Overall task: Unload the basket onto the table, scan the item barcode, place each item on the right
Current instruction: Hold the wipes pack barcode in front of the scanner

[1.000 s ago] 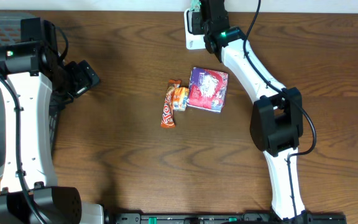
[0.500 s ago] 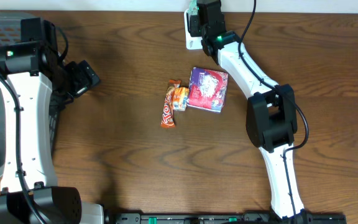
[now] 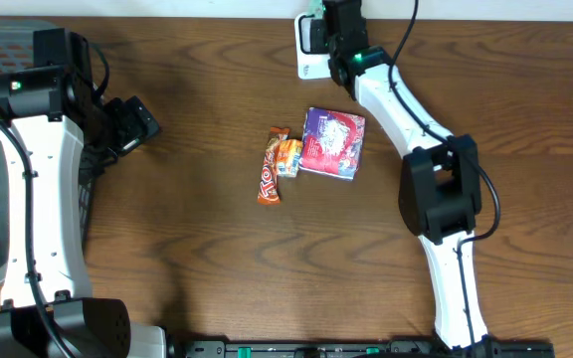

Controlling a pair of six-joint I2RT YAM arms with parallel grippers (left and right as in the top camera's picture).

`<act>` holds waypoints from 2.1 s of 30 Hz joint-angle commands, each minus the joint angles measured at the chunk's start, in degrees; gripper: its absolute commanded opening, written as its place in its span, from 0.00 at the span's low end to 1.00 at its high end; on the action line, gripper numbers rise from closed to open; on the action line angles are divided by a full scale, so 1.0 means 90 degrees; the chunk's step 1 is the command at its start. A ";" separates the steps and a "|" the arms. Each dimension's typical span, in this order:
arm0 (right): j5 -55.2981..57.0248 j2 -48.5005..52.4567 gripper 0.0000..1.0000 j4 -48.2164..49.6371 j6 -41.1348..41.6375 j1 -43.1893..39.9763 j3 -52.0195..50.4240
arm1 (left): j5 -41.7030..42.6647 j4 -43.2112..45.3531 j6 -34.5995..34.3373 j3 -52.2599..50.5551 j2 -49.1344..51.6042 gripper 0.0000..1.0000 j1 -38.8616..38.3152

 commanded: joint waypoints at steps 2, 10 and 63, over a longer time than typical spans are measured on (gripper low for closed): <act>0.0085 -0.0573 0.01 -0.0012 -0.0066 -0.0049 0.0134 | -0.0083 -0.0022 -0.0007 -0.0032 0.0039 0.98 0.0010; 0.0029 0.0202 0.01 -0.0182 -0.0066 0.0053 0.0131 | -0.0083 -0.0022 -0.0007 -0.0032 0.0039 0.98 0.0010; -0.0780 -0.0391 0.01 0.0083 0.0391 -0.0452 0.0138 | -0.0083 -0.0022 -0.0007 -0.0032 0.0039 0.98 0.0010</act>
